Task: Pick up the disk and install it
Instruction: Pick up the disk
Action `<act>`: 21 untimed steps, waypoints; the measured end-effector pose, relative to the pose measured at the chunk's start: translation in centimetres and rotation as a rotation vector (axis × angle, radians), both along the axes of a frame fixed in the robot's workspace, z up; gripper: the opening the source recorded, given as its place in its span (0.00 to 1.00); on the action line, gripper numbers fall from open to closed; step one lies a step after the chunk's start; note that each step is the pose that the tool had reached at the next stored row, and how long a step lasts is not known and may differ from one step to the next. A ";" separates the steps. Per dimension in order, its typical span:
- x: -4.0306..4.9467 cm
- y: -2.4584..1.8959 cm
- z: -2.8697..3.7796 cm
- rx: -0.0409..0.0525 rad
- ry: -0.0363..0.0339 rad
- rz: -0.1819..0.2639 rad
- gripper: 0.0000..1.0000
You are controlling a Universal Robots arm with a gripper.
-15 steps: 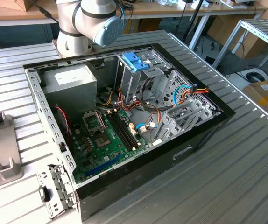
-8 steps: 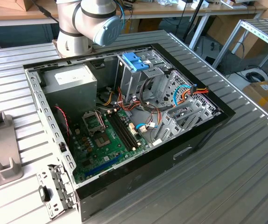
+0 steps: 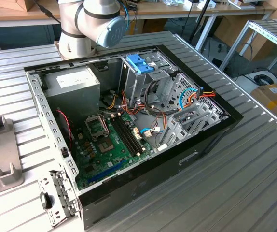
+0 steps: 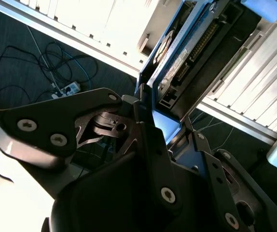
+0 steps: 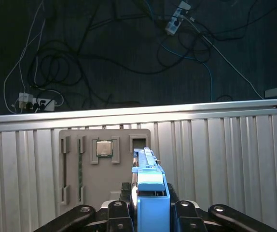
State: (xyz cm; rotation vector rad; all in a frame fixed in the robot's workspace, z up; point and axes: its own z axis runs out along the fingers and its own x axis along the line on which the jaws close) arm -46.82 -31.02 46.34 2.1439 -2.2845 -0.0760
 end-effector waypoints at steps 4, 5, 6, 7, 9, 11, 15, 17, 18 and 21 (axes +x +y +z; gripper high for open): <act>0.00 0.00 0.35 0.0000 0.0000 0.000 0.37; 0.00 0.00 0.41 0.0000 0.0000 0.000 0.37; 0.00 0.00 0.49 0.0000 0.0001 0.000 0.37; 0.00 0.00 0.55 0.0001 0.0000 0.000 0.37; 0.00 0.00 0.68 0.0001 0.0000 0.000 0.37; 0.00 0.00 0.82 0.0001 0.0000 0.000 0.37; 0.00 0.00 1.08 0.0001 0.0000 0.000 0.37; 0.00 0.00 1.24 0.0002 -0.0001 0.000 0.37; 0.00 0.00 1.28 0.0002 0.0000 0.000 0.37; 0.00 0.00 1.43 0.0001 0.0000 0.000 0.37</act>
